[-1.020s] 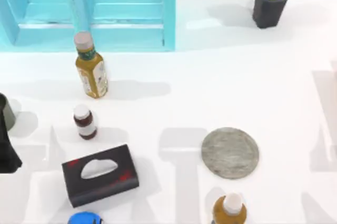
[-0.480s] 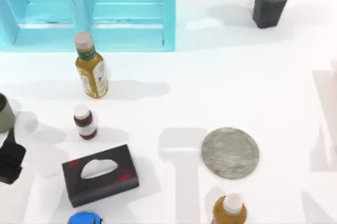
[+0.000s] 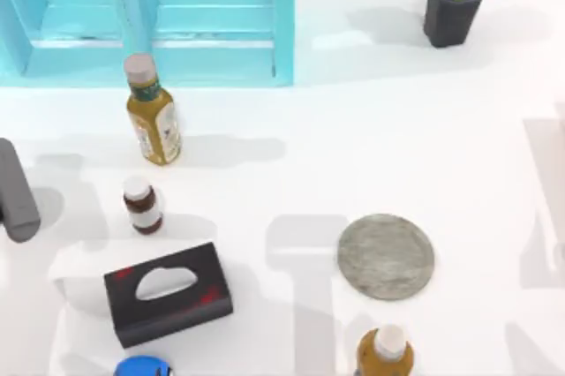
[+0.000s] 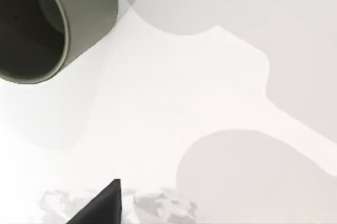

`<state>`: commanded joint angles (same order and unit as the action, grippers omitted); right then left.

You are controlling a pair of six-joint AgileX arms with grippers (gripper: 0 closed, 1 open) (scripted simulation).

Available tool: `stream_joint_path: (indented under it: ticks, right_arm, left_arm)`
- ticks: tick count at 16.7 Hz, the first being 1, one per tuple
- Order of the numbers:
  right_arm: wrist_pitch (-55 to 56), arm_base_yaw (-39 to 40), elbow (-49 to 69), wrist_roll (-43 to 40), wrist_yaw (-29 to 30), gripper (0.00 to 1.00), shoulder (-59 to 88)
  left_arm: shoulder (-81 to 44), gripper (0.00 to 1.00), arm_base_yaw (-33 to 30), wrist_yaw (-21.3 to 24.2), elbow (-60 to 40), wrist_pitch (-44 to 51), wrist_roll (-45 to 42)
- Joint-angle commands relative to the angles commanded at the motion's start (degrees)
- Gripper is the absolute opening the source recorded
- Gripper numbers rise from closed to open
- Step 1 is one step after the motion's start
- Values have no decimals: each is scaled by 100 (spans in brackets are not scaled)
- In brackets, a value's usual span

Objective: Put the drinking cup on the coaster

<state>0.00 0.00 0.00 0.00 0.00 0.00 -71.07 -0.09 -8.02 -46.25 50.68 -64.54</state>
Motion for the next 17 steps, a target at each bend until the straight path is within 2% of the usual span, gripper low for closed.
stream_joint_path:
  ticks: [4, 8, 12, 17]
  right_arm:
    - [0, 0, 0, 0, 0, 100, 0]
    - [0, 0, 0, 0, 0, 100, 0]
    - [0, 0, 0, 0, 0, 100, 0]
    - [0, 0, 0, 0, 0, 100, 0]
  left_arm:
    - [-1663, 100, 231, 31, -1598, 1219, -1646]
    - [-2739, 100, 495, 391, -3052, 1879, -2769]
    - [-3269, 100, 689, 757, -3918, 2107, -3331]
    - [-3324, 100, 712, 804, -4006, 2123, -3386]
